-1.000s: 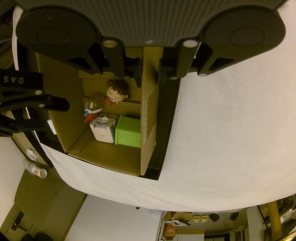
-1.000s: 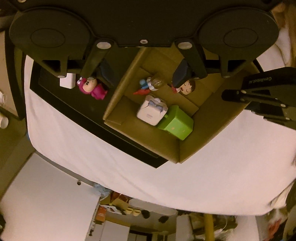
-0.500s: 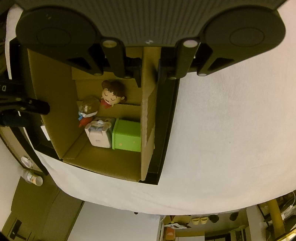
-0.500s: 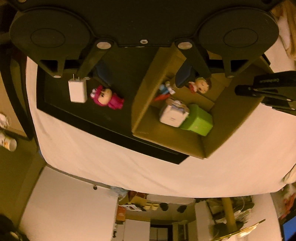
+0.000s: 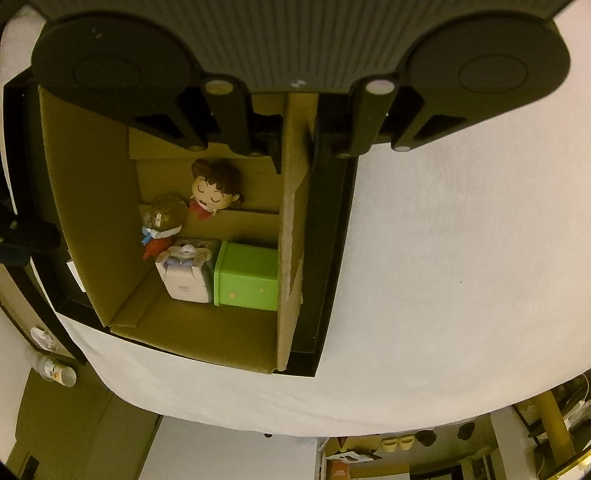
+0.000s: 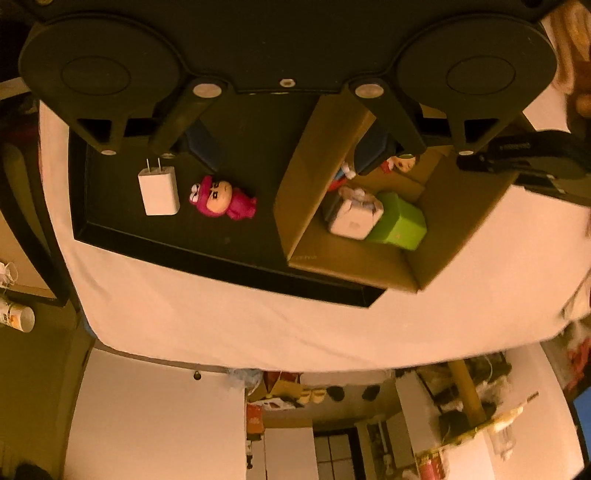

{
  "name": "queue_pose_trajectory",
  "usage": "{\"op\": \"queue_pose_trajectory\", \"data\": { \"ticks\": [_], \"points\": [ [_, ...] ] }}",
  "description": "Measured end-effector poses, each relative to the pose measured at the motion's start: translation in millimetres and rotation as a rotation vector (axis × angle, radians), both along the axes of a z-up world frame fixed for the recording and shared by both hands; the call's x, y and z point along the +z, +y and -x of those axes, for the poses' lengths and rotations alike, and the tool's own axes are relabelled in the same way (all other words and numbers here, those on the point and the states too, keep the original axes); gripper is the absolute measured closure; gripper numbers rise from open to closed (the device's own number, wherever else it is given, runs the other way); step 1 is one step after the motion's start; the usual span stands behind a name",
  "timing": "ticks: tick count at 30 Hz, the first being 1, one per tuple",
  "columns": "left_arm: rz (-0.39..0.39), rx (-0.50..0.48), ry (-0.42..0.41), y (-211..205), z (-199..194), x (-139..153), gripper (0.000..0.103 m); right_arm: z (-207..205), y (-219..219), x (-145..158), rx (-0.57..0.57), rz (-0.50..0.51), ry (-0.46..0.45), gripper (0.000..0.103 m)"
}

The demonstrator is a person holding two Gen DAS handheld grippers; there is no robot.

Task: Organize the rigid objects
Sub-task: 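Withdraw the right gripper from the box toward the white charger plug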

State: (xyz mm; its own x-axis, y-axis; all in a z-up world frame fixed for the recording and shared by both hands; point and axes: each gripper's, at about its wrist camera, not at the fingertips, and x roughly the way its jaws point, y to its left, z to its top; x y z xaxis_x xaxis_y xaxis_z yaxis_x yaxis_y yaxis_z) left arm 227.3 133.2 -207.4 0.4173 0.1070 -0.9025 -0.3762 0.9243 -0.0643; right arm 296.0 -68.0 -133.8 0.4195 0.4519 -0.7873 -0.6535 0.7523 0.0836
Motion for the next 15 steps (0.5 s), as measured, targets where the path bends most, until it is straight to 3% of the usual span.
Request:
{"op": "queue_pose_trajectory", "data": {
  "ticks": [7, 15],
  "points": [
    [-0.025, -0.002, 0.020, -2.2, -4.4, 3.7, 0.091, -15.6, -15.6, -1.7, -0.061, -0.038, 0.003, 0.024],
    [-0.056, -0.027, 0.049, -6.1, -13.4, 11.7, 0.092, -35.9, -29.1, -23.7, -0.158, -0.049, 0.032, 0.024]
  ]
}}
